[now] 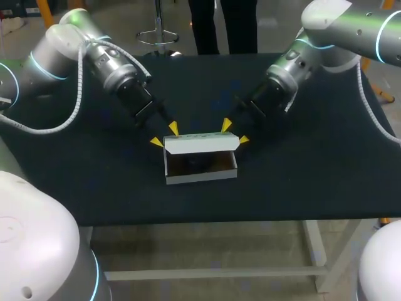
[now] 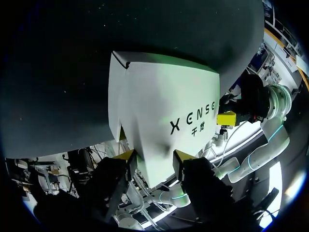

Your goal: Assemble the packaging by folding the flat box into shape, placing the metal phone stand inside, and closing the box properly

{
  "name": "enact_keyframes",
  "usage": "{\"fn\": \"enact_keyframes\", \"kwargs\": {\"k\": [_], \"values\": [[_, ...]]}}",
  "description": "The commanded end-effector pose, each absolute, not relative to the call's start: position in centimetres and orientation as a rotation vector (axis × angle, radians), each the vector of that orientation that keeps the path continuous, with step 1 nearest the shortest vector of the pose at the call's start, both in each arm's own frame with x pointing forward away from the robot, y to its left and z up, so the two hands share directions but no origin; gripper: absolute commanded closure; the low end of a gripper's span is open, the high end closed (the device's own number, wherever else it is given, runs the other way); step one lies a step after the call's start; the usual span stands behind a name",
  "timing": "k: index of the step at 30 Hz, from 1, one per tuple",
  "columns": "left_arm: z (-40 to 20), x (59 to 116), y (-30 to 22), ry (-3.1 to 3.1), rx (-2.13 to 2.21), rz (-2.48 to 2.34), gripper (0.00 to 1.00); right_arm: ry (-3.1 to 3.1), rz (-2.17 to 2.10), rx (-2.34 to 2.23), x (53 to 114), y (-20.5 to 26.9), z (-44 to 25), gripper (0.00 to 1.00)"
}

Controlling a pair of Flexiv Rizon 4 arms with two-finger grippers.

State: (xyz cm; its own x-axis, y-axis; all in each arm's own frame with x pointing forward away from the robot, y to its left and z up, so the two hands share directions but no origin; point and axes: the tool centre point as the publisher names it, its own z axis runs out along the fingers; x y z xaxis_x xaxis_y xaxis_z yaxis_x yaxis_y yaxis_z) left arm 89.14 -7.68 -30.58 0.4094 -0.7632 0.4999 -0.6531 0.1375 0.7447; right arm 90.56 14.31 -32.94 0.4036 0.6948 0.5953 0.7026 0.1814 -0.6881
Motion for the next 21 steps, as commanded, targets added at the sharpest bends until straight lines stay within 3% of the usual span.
{"fn": "enact_keyframes", "kwargs": {"k": [1,21], "values": [[-30.72,89.75,-8.03,-1.289,1.555,-0.139,0.5,-1.298,0.005,-1.509,91.08,14.76,-32.99,0.45],[-30.84,89.94,-7.78,-1.252,1.528,-0.134,0.54,-1.295,0.013,-1.507,91.38,14.96,-32.91,0.46]]}}
